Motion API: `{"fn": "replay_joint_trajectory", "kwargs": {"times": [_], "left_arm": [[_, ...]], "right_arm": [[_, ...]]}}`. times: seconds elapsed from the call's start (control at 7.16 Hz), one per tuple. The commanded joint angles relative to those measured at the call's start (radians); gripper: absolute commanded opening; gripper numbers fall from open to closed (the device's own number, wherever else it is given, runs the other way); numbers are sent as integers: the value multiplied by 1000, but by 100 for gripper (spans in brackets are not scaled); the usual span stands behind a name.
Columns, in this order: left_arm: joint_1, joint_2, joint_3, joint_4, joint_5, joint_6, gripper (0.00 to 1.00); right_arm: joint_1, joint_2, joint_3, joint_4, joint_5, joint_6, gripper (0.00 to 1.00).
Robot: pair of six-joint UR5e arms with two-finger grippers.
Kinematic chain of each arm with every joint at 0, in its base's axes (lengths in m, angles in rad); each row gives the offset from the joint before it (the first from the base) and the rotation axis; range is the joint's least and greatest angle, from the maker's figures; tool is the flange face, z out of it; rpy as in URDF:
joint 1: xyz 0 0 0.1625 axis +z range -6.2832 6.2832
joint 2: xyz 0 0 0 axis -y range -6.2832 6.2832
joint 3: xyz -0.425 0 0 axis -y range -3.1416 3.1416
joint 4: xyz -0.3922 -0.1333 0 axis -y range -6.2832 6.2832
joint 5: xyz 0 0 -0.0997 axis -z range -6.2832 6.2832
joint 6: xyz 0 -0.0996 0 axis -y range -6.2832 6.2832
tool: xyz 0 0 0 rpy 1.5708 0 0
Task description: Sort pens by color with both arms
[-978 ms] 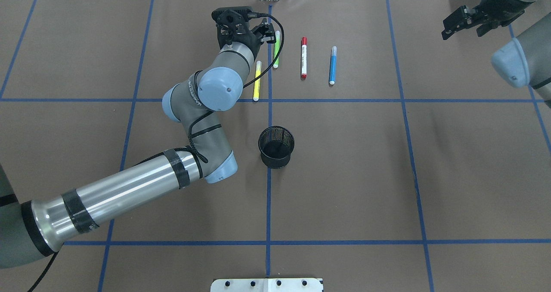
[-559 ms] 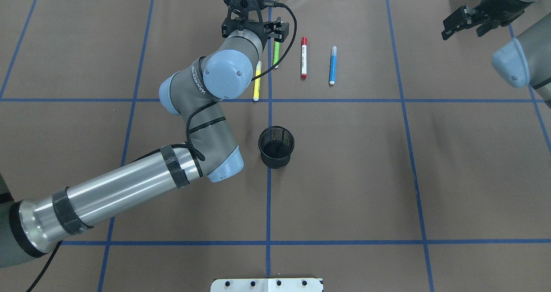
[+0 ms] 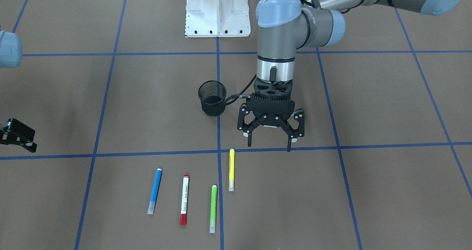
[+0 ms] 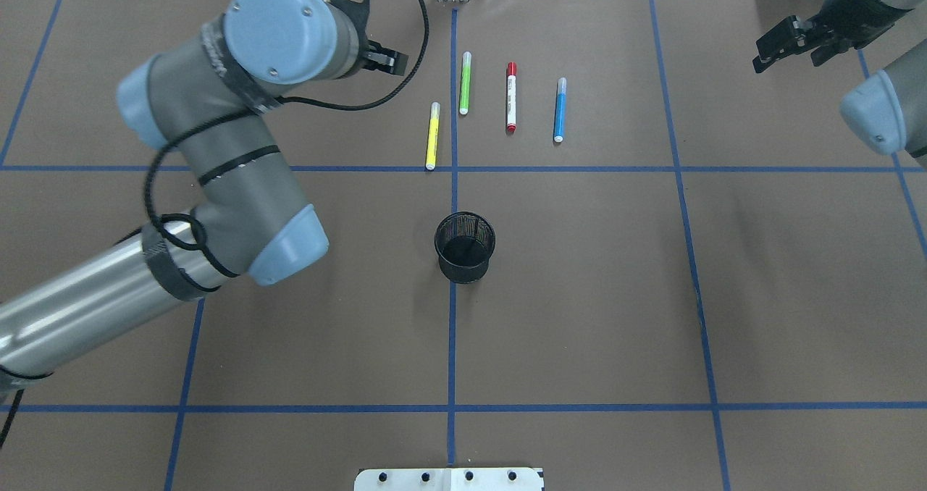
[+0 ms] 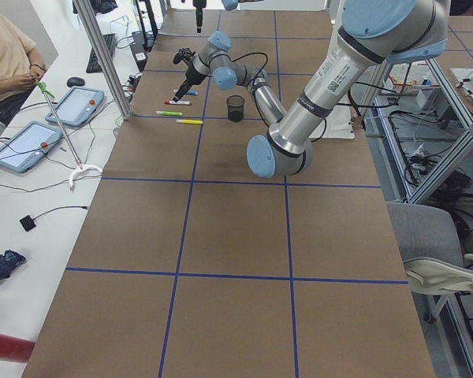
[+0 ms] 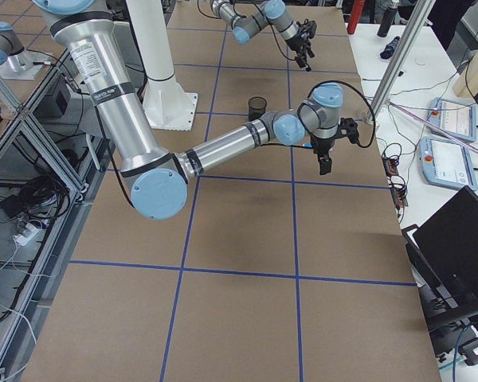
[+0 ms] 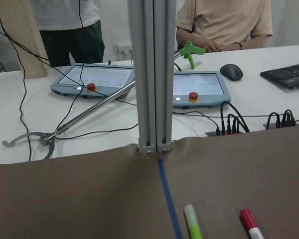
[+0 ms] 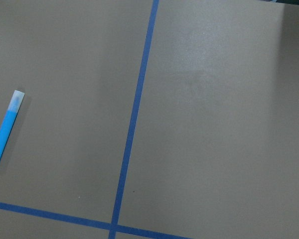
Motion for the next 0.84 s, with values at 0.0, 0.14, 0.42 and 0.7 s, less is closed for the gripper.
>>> {"fn": "replay_joint_trajectory", "kwargs": {"times": [0.0,0.14,0.42,0.7], "left_arm": [[-128,87,-210,274,-209,210,100],[-196,158,-241,301,-290,325,100],[-402,290,-226,303,-525,545,100],[-513,390,-182,304,-549,794,100]], "right_arm": [[47,-84,36,0,27,-77,100],[95,-137,35,-1,59,-149,100],[196,-265,24,-3,52,-417,100],[296,-361,21,-12,50,-559,100]]}}
